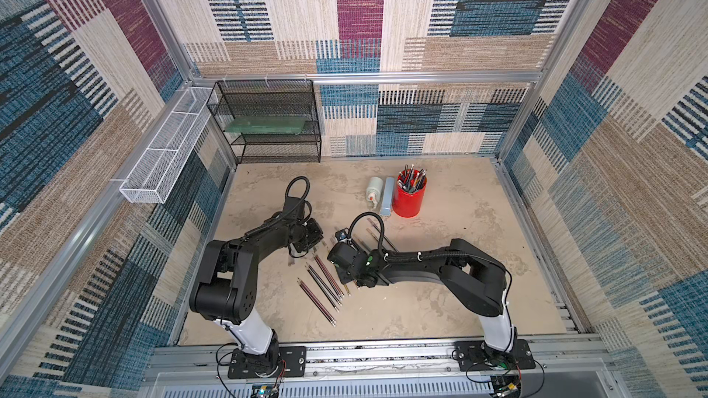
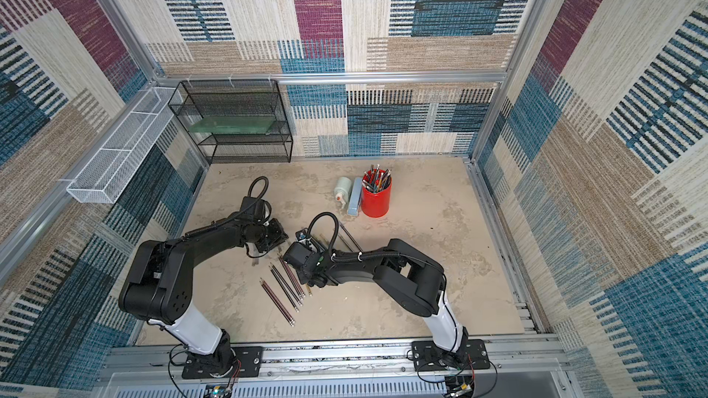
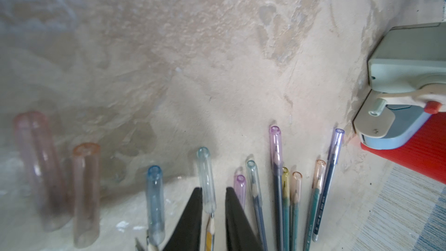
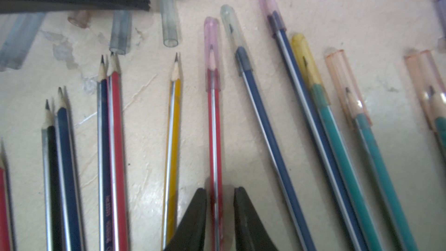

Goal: Remove the protective cover of the pencils
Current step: Pick up the pencil from the center of the board.

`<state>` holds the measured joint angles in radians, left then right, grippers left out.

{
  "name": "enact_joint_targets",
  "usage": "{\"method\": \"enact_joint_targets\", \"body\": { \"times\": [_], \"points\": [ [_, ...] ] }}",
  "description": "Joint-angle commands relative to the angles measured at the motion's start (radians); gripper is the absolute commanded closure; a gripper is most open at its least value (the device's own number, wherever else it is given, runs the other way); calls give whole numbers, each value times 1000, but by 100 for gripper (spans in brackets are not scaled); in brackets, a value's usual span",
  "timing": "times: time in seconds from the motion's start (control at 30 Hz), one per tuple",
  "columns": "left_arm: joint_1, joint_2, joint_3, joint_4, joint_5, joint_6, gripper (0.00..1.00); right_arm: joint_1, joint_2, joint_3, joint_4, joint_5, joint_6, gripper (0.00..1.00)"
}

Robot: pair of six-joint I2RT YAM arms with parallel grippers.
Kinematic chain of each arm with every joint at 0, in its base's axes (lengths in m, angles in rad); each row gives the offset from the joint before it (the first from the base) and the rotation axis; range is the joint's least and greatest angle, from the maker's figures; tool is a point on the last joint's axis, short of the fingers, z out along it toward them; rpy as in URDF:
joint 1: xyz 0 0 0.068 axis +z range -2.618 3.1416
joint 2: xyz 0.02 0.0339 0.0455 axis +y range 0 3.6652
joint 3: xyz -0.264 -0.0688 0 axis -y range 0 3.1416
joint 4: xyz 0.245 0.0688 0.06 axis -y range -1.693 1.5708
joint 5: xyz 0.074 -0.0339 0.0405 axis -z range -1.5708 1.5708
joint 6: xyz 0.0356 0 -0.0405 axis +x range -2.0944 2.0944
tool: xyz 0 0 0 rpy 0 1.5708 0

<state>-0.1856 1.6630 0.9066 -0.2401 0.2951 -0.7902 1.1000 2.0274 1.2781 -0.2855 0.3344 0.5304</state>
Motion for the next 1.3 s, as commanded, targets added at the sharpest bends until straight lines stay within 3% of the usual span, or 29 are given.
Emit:
{"method": "enact_joint_targets", "body": {
  "times": [0.0, 0.43, 0.7, 1.27],
  "points": [
    [0, -22, -3, -1, -10, 14, 79, 5, 14, 12, -61, 27, 9, 77],
    [2, -147, -56, 25, -29, 5, 77, 15, 22, 14, -85, 9, 29, 88],
    [2, -237, -145, 152, 4, -20, 72, 19, -16, 10, -33, 5, 15, 92],
    [2, -200, -215, 353, 108, -66, 64, -17, -82, -36, 111, -38, -1, 99]
  ]
}}
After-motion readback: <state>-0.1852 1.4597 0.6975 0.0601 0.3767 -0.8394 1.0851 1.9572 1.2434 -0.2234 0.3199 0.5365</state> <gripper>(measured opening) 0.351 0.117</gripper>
